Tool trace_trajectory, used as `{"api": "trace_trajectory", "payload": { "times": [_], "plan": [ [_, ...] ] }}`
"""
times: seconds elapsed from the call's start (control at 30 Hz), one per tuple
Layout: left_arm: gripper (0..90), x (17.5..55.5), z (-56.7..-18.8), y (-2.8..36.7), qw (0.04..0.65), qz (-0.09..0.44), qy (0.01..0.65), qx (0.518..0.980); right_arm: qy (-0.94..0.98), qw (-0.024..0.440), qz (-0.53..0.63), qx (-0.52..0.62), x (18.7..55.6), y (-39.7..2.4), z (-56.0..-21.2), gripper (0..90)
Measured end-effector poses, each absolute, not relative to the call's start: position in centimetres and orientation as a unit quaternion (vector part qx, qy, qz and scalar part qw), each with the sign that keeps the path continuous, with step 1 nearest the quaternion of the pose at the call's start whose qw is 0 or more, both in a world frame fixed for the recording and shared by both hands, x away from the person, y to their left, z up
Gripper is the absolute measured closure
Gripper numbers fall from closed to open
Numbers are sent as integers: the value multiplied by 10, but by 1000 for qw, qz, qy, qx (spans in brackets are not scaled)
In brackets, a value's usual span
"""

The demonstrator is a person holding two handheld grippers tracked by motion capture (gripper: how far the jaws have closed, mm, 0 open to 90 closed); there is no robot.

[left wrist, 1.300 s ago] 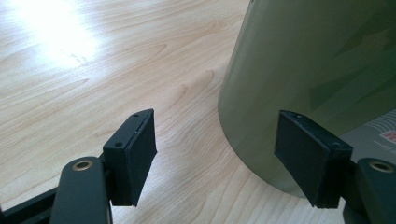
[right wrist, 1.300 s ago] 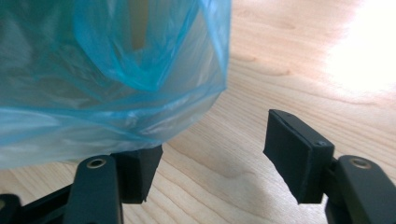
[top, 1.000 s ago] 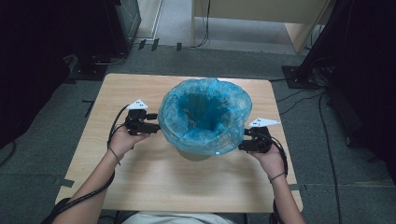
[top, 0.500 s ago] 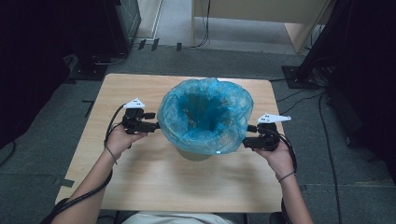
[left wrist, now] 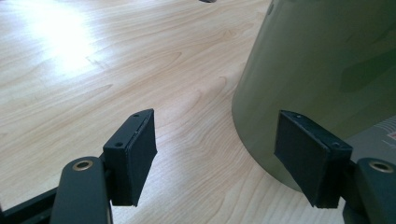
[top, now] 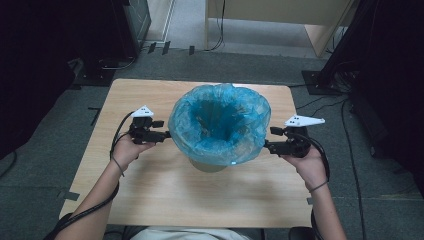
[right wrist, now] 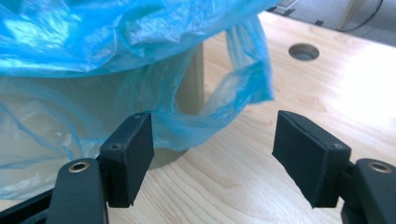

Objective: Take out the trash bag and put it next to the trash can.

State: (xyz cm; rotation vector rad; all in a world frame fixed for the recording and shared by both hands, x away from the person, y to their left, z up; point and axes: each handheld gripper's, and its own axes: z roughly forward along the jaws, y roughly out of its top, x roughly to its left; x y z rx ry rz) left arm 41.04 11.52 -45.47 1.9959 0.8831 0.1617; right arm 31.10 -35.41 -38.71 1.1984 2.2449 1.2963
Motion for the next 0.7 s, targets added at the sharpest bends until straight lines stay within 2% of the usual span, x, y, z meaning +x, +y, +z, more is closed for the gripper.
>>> {"api": "trace_trajectory", "payload": {
  "times": [0.5,0.57,0.6,0.7],
  "plan": [
    [289,408,-453,114,456,64,355,814,796,161,454,366,313,-341,-354,284],
    [289,407,-453,116,457,63,359,811,790,167,457,373,314,-340,-351,224],
    [289,406,-453,118,459,59,362,809,781,154,468,385,315,-340,-347,206],
    [289,406,-454,118,458,56,362,810,782,144,472,379,317,-339,-343,194]
  ]
}}
